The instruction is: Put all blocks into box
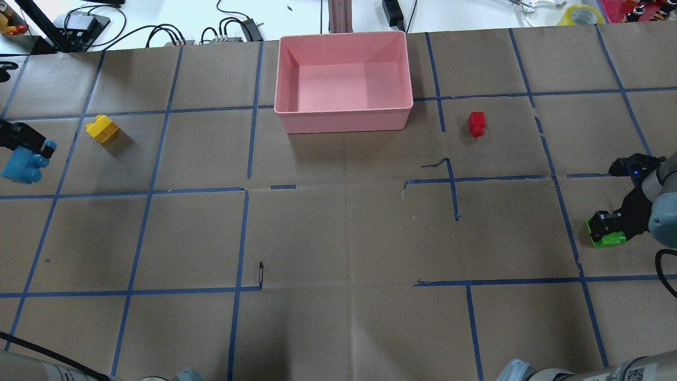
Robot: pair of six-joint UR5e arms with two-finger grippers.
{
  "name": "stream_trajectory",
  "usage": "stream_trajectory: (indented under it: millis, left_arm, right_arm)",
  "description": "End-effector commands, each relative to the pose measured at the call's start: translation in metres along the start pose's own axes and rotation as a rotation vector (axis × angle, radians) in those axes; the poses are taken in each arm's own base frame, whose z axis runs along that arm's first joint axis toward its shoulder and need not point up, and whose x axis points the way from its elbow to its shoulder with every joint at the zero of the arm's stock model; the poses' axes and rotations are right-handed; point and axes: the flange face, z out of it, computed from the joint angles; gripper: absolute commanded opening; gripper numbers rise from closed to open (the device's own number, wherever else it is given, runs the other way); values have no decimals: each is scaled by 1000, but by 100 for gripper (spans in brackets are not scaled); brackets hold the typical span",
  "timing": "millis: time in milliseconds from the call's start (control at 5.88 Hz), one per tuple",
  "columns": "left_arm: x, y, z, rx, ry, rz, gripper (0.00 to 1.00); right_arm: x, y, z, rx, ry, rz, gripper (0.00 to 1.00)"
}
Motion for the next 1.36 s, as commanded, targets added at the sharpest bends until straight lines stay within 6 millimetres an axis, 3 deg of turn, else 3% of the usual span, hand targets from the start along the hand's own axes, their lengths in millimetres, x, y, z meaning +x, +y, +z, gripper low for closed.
stream_trajectory:
  millis: [0, 170, 340, 681, 851, 1021, 1191]
  left_arm:
    - [68, -86, -19, 69, 40, -127, 22]
    - [121, -133, -28, 100, 37, -163, 22]
    - [181, -183, -32, 83, 59, -235, 22]
    - [287, -261, -18, 51, 90, -337, 21]
    - [340, -281, -2, 47, 106, -383, 21]
    - [400, -289, 25, 21, 112, -412, 21]
    - [451, -296, 64, 23, 109, -410, 21]
  right_arm:
    - [10, -4, -31, 27, 55, 7, 9]
    - [8, -1, -57, 7, 37, 4, 9]
    - [10, -4, -102, 34, 51, 12, 9]
    - [13, -13, -165, 51, 12, 16, 9]
    - [7, -27, -202, 94, -11, 28, 8]
    - [-14, -45, -227, 140, -8, 53, 8]
    - [-55, -72, -226, 138, -12, 39, 8]
